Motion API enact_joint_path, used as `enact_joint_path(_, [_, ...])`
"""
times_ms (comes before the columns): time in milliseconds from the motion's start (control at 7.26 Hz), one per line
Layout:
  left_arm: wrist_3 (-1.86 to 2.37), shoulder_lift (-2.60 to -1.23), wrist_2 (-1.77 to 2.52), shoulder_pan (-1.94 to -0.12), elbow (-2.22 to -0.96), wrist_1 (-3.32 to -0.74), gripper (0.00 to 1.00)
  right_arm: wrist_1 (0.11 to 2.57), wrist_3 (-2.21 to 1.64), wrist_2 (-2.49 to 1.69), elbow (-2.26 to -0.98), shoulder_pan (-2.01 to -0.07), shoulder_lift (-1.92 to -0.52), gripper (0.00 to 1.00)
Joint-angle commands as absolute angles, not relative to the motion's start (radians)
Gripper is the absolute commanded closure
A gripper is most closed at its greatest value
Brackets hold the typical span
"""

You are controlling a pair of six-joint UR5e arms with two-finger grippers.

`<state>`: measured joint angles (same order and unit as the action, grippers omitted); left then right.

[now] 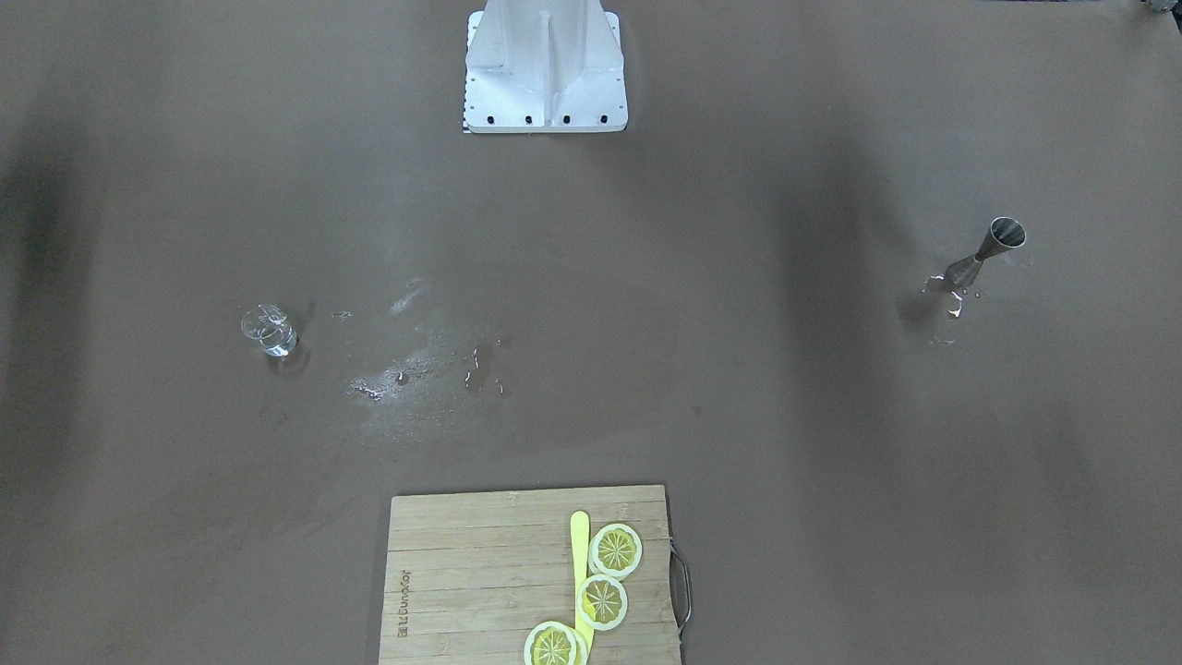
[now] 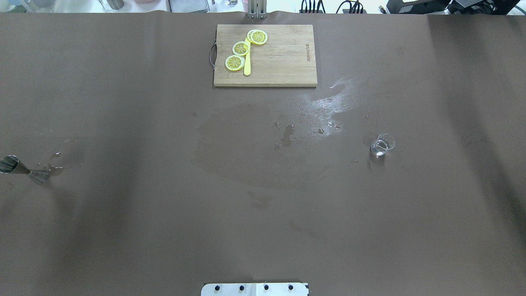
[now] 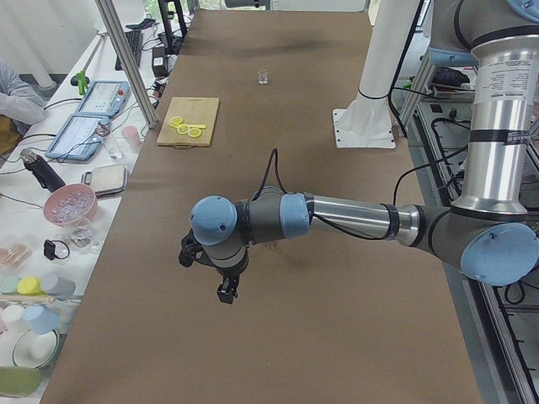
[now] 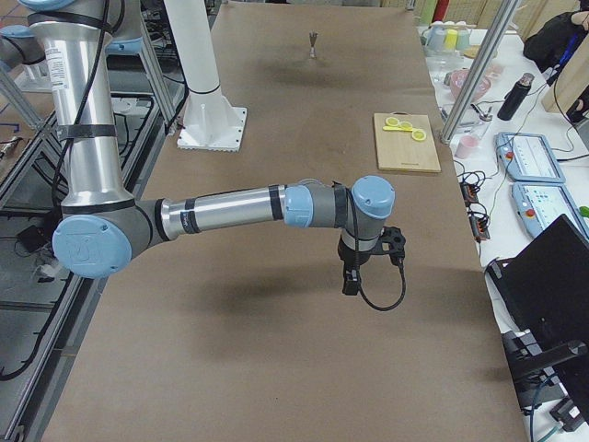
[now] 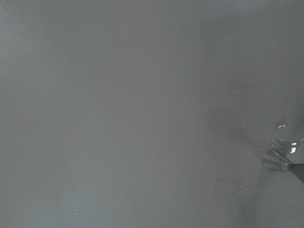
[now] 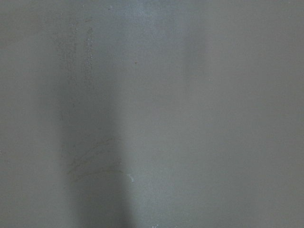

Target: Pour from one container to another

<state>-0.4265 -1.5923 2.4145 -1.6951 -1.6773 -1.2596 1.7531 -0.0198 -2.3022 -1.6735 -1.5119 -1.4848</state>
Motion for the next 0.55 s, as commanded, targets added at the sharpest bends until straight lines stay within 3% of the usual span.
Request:
enact_joint_path(0, [-0.426, -1.592, 2.414, -1.695, -1.677, -1.259, 0.02, 1.752, -0.015, -2.301, -1.671, -1.509, -1.486, 0.00])
enact_joint_path(413, [-0.426, -1.592, 2.414, -1.694, -1.677, -1.261, 0.02, 1.753, -0.015, -2.310, -1.671, -1.509, -1.485, 0.00])
